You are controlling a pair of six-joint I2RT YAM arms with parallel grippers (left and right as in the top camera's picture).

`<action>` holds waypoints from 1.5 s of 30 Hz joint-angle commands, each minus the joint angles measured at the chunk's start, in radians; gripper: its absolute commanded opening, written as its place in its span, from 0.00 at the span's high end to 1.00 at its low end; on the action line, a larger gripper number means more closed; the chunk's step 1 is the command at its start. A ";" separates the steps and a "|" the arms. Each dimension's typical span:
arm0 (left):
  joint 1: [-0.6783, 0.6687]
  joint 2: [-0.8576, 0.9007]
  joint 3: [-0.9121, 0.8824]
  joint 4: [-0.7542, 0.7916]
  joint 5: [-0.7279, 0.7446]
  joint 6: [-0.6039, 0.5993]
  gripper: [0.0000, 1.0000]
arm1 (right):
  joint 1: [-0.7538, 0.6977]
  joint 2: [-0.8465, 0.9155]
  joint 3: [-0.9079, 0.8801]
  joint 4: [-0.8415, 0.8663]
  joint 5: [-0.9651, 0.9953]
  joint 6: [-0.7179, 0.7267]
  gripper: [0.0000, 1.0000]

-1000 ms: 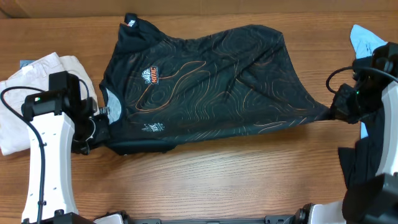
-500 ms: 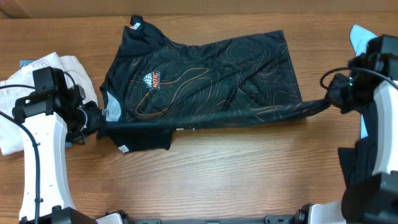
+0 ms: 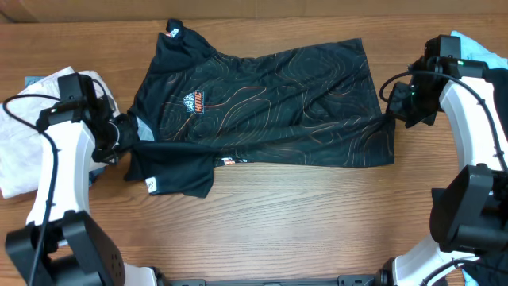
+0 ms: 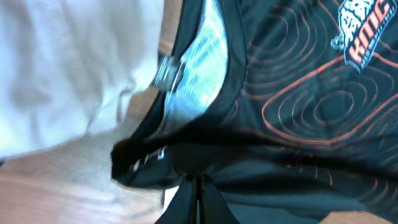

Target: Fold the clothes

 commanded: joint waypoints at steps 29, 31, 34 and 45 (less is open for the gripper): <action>-0.064 0.093 -0.003 0.204 -0.037 -0.036 0.96 | 0.051 0.162 0.001 0.305 -0.043 -0.037 0.96; -0.064 0.093 -0.003 0.234 -0.037 -0.037 0.96 | 0.051 0.162 0.001 0.308 -0.043 -0.037 0.96; -0.068 0.093 -0.003 0.271 -0.037 -0.043 0.96 | 0.051 0.162 0.001 0.309 -0.043 -0.037 0.96; -0.068 0.093 -0.003 0.232 -0.030 -0.043 0.52 | 0.051 0.162 0.001 0.315 -0.043 -0.037 0.71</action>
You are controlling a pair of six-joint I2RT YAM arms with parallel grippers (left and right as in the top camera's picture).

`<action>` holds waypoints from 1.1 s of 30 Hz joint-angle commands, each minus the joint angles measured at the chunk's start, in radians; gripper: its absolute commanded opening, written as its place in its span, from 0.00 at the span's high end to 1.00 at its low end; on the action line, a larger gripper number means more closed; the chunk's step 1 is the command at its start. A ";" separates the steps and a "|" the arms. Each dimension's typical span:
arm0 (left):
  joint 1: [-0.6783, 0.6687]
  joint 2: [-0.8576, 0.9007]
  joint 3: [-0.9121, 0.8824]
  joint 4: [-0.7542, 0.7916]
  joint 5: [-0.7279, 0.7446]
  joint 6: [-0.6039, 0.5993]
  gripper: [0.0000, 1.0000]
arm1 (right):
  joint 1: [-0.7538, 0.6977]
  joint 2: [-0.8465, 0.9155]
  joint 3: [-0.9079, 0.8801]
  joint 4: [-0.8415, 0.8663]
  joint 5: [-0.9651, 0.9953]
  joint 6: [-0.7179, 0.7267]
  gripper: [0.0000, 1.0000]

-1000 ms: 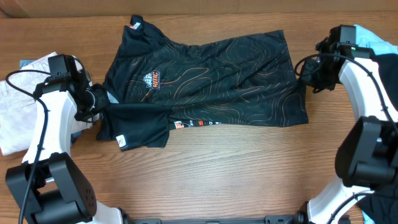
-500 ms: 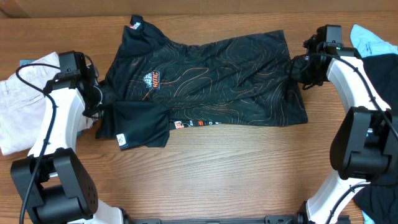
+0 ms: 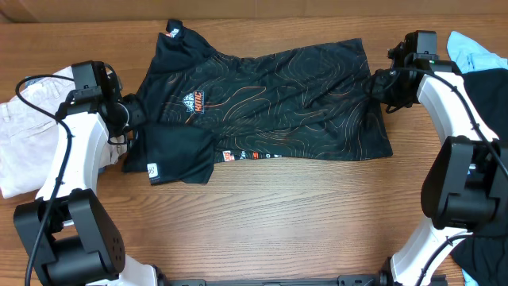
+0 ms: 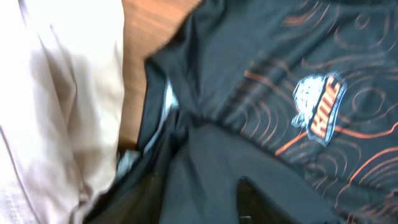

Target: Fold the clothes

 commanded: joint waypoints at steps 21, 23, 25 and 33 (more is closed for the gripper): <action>-0.042 0.013 -0.207 -0.030 0.012 0.013 0.62 | -0.001 0.005 -0.108 -0.094 -0.002 -0.005 0.58; -0.042 0.013 -0.230 -0.002 -0.006 0.012 0.62 | -0.001 0.005 -0.108 -0.096 -0.002 -0.005 0.58; -0.042 0.013 -0.252 0.037 -0.021 0.012 0.62 | -0.001 0.005 -0.108 -0.096 -0.002 -0.005 0.58; -0.042 0.013 -0.282 0.053 -0.073 0.012 0.62 | -0.001 0.005 -0.108 -0.103 -0.002 -0.005 0.58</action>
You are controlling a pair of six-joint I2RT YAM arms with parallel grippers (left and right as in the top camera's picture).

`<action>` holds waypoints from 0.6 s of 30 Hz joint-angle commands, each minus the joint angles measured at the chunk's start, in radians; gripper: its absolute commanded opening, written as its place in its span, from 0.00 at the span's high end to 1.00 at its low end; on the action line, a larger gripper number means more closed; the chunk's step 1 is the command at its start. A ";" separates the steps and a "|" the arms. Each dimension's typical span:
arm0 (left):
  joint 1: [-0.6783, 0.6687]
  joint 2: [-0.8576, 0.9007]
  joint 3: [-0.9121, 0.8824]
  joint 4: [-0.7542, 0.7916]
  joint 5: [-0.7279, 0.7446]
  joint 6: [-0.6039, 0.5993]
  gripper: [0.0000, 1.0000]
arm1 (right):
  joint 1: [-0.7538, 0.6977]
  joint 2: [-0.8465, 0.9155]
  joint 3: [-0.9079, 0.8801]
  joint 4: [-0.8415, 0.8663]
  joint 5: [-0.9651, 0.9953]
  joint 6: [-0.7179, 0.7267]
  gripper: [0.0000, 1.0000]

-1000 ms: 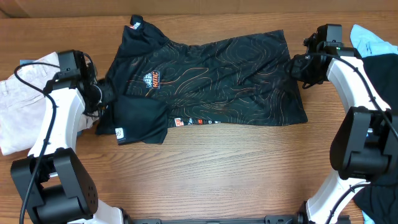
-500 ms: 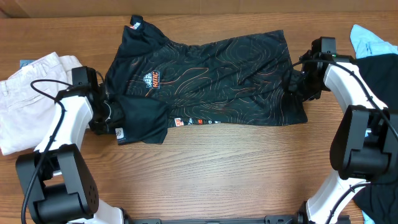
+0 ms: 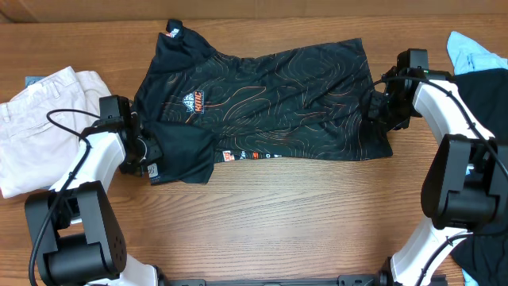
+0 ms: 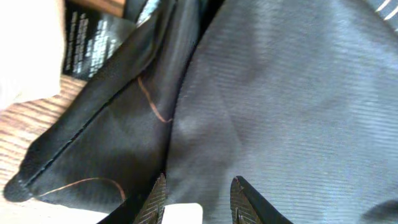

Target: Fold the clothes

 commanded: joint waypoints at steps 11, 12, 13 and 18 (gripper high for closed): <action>-0.010 0.007 -0.065 0.055 0.040 0.007 0.75 | -0.001 0.005 -0.009 -0.002 -0.001 -0.003 0.57; -0.010 0.007 -0.070 0.062 0.051 0.007 0.75 | -0.001 0.005 -0.009 -0.002 -0.001 -0.004 0.57; -0.010 0.007 -0.080 0.068 0.061 0.000 0.83 | -0.001 0.005 -0.009 -0.003 -0.001 -0.003 0.57; -0.008 -0.001 -0.039 0.065 0.075 0.021 0.96 | -0.001 0.005 -0.009 -0.002 -0.001 -0.003 0.57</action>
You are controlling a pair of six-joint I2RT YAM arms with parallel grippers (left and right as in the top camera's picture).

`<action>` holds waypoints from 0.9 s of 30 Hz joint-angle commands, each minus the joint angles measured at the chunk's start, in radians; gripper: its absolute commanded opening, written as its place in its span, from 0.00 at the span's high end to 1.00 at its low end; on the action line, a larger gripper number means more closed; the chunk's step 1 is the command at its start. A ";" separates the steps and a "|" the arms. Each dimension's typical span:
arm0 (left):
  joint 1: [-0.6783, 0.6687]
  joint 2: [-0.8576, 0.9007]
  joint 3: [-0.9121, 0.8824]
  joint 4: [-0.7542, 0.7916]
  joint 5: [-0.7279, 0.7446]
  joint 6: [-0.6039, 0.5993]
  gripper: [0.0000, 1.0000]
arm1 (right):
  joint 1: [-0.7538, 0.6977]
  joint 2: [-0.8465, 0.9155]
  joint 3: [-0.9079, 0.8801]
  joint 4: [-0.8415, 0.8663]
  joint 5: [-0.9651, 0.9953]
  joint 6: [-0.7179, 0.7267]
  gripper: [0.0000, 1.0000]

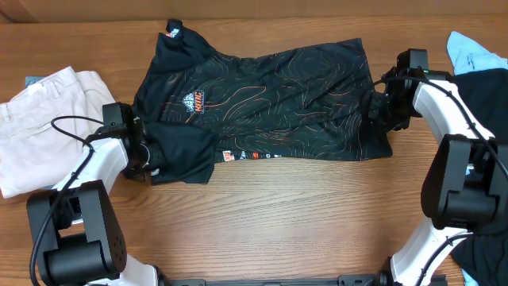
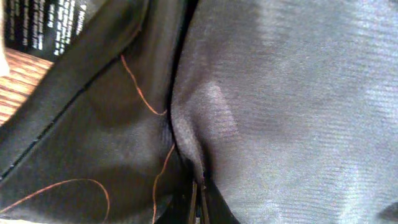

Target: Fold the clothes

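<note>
A black shirt with orange contour lines lies spread across the table, its near-left sleeve folded in over the body. My left gripper sits at that sleeve's outer edge. In the left wrist view the left gripper is shut on a pinched ridge of black sleeve fabric. My right gripper rests against the shirt's right hem. Its fingers are lost against the dark cloth.
White trousers lie at the left edge beside my left arm. A light blue garment and a black one sit at the far right. Bare wood runs along the near side.
My left gripper stood open over the folded sleeve and is now shut on a ridge of its fabric, a little lower and closer. The right arm and the shirt have not moved.
First my left gripper was shut on cloth by the collar, the sleeve trailing out at the near left, and my right gripper was at the right hem. Then the sleeve lay folded inward with the left gripper open. Now the left gripper grips the sleeve's edge.
</note>
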 commanded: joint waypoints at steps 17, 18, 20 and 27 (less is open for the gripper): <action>-0.010 -0.027 0.225 0.106 0.141 0.015 0.95 | -0.001 0.005 -0.009 0.019 -0.002 -0.004 0.57; -0.011 -0.021 0.225 0.109 0.140 0.015 0.94 | -0.001 0.005 -0.009 0.019 -0.001 -0.004 0.57; -0.013 -0.008 0.225 0.121 0.137 0.016 0.80 | -0.001 0.005 -0.009 0.019 -0.002 -0.004 0.57; -0.013 -0.001 0.225 0.175 0.106 0.019 0.37 | -0.001 0.005 -0.009 0.018 -0.002 -0.004 0.57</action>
